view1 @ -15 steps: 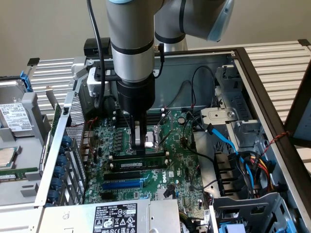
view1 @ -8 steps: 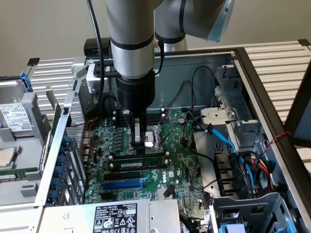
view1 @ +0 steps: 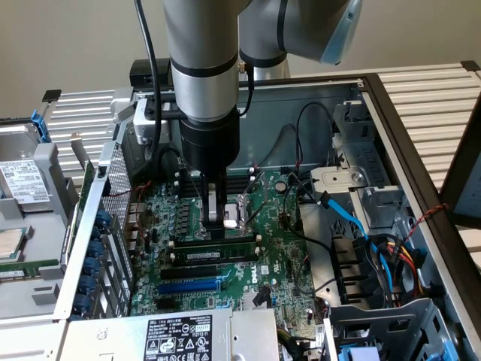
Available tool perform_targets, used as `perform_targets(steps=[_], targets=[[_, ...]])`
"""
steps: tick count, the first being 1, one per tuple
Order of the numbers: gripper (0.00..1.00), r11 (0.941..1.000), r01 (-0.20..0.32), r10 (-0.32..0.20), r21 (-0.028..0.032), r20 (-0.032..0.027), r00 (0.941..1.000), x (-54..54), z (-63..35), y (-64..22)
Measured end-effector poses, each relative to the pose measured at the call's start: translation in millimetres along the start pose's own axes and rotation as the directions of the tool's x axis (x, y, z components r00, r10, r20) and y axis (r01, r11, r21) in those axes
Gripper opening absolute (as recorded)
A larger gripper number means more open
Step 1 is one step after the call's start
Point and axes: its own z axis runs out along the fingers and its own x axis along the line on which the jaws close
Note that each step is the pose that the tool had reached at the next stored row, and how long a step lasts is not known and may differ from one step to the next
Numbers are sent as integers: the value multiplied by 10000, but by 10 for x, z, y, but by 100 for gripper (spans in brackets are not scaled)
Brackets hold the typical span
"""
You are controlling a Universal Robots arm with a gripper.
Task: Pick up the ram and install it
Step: 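Press down the ram until it locks into place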
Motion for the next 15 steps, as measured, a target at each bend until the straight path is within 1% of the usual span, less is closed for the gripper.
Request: perform_targets(steps=[7,9,12,15], targets=[[11,10000,0,0,0,0,10000,0,0,0],[11,10000,-83,83,0,0,10000,0,0,0],[11,9982,-602,602,-3,-1,9982,0,0,0],[11,9936,-1130,1130,-4,-2,9936,0,0,0]])
